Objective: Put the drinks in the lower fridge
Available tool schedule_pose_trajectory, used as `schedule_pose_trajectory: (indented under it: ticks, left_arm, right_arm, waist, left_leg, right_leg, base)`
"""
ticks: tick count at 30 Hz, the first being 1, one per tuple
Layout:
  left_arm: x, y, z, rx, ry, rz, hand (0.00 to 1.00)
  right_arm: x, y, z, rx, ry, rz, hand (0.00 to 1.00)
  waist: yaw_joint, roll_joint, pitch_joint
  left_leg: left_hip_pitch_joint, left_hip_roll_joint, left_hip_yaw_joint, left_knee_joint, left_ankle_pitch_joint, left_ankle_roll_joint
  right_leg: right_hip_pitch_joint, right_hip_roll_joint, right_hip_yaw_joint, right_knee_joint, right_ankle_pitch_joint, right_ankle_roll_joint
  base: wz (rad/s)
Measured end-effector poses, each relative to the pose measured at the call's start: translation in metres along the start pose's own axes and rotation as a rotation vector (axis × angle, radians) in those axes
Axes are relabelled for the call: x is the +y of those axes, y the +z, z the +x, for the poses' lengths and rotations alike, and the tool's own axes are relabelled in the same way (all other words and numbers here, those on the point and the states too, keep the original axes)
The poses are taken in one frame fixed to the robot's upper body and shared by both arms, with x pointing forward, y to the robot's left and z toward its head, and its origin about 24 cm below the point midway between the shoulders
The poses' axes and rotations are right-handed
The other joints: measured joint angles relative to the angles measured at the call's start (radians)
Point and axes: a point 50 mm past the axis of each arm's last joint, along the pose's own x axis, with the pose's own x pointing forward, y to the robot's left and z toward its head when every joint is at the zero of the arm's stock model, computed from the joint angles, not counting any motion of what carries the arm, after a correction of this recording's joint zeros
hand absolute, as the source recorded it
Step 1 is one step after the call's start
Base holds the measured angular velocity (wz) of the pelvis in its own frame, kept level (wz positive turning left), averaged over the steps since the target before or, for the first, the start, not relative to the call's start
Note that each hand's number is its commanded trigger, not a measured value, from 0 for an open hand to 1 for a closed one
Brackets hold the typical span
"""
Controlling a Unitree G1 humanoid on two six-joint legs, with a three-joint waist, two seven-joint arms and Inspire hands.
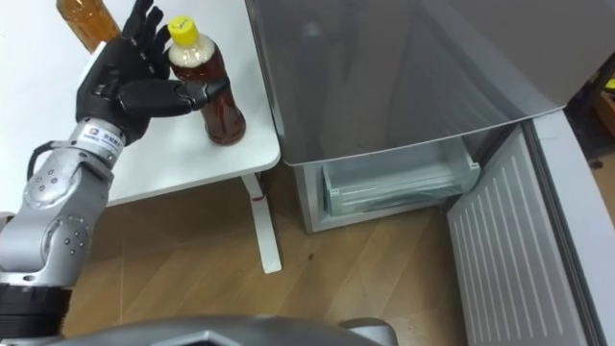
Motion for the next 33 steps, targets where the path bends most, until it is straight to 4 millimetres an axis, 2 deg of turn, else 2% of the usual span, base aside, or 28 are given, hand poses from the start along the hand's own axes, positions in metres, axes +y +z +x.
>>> schedule_pose_trajectory:
  ticks: [10,12,17,21,23,24,25,33]
  left_arm:
    - [0.01,-0.018,0.015,0.09,0.038,-0.015,0.0]
    - [0.01,-0.019,0.015,0.094,0.04,-0.02,0.0]
    - [0.012,-0.028,0.015,0.13,0.049,-0.053,0.0]
    - [0.01,-0.029,0.015,0.134,0.038,-0.061,0.0]
    - [0.01,-0.029,0.015,0.134,0.038,-0.061,0.53]
    - [0.01,-0.029,0.015,0.134,0.039,-0.06,0.69]
    - [0.011,-0.029,0.015,0.135,0.039,-0.06,1.0]
    - [0.01,-0.033,0.014,0.156,0.038,-0.062,1.0]
  right_arm:
    - [0.001,-0.001,0.0,0.002,0.004,-0.005,0.0]
    - [0.001,0.0,0.0,-0.001,0.003,-0.007,0.0]
    - [-0.001,0.006,-0.001,-0.024,-0.007,-0.011,0.0]
    - [-0.002,0.009,-0.001,-0.037,-0.016,-0.009,0.0]
    - [-0.002,0.01,-0.002,-0.043,-0.016,-0.009,0.0]
    - [-0.002,0.009,-0.001,-0.042,-0.016,-0.009,0.0]
    - [-0.001,0.008,-0.001,-0.04,-0.014,-0.008,0.0]
    - [0.006,0.006,0.0,-0.039,0.004,-0.006,0.0]
  waist:
    - [-0.003,0.002,0.0016]
    - [-0.005,0.005,-0.0001]
    - [-0.026,0.003,0.0011]
    - [-0.03,0.002,0.0017]
    - [-0.031,0.001,0.0027]
    - [-0.031,0.001,0.0026]
    - [-0.031,0.001,0.0024]
    - [-0.032,0.003,0.0018]
  left_leg:
    - [0.001,0.001,0.019,-0.001,0.0,0.0]
    - [-0.003,0.001,0.022,-0.001,0.0,0.0]
    - [0.0,0.001,0.023,-0.001,0.0,0.0]
    - [0.001,0.001,0.023,-0.001,0.0,0.0]
    - [0.001,0.001,0.023,0.0,0.0,0.0]
    - [0.001,0.001,0.023,0.0,0.0,0.0]
    - [0.001,0.001,0.023,0.001,0.0,0.0]
    - [0.001,0.001,0.023,0.001,0.0,0.0]
  right_leg:
    - [-0.007,0.003,0.024,0.0,0.0,0.0]
    - [-0.015,0.003,0.022,0.004,0.001,0.0]
    - [-0.016,0.001,0.019,0.014,0.001,0.0]
    - [-0.016,0.001,0.021,0.015,0.001,0.0]
    - [-0.015,0.001,0.022,0.015,0.001,0.0]
    - [-0.015,0.001,0.022,0.014,0.001,0.0]
    - [-0.015,0.001,0.022,0.014,0.001,0.0]
    - [-0.015,0.002,0.024,0.014,0.001,0.0]
  base:
    - [-0.05]
    - [-0.05]
    - [-0.01]
    - [0.0]
    - [0.0]
    - [0.0]
    - [0.0]
    - [0.0]
